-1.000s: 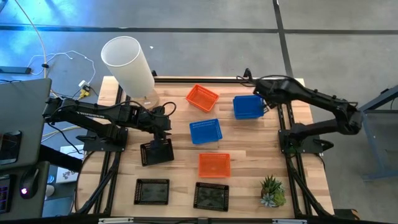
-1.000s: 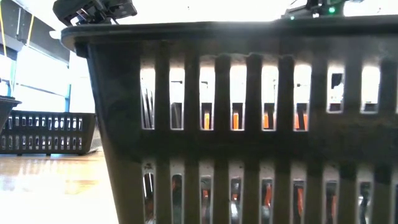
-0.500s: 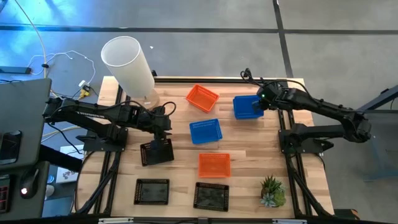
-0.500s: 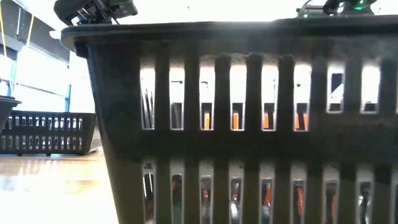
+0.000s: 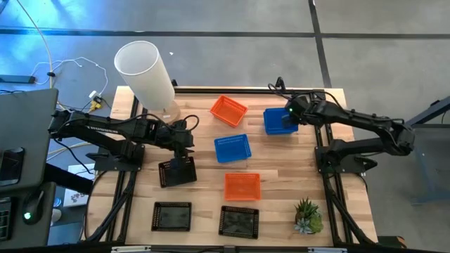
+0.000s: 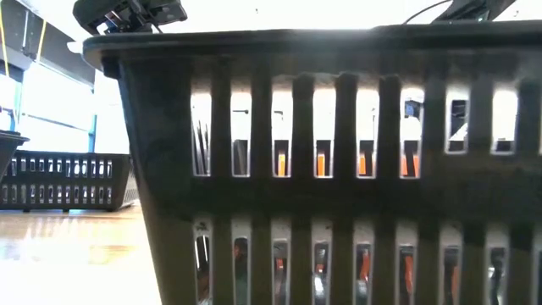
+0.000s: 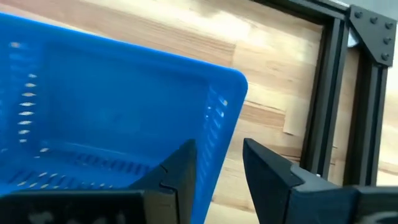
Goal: Stack baskets by color
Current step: Stack the bottom right blue bin on top of the top blue bin
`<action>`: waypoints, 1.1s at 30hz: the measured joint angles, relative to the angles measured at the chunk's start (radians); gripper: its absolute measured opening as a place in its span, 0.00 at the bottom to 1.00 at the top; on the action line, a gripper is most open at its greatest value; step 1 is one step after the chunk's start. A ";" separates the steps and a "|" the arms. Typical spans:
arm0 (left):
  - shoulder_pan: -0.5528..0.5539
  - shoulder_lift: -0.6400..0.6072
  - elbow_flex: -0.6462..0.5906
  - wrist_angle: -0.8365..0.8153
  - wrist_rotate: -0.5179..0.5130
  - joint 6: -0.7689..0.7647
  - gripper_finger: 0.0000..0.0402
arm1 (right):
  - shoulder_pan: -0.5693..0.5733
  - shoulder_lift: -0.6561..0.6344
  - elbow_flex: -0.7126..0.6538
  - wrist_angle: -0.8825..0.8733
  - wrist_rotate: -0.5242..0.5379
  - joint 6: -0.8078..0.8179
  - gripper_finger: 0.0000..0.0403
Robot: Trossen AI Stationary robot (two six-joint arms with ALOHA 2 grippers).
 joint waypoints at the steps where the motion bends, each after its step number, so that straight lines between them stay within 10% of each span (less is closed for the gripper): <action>1: 0.000 0.000 0.000 0.000 0.000 0.000 0.23 | 0.000 0.012 0.000 -0.001 0.002 0.000 0.29; 10: 0.000 0.000 0.000 0.000 0.000 0.000 0.23 | 0.000 0.098 0.000 0.011 0.002 0.001 0.28; 20: 0.000 0.000 0.000 -0.003 0.000 0.000 0.23 | 0.000 0.109 0.000 0.051 0.005 -0.001 0.02; 33: 0.000 0.000 0.000 -0.005 0.000 0.000 0.23 | 0.000 0.061 0.000 0.076 0.031 -0.006 0.01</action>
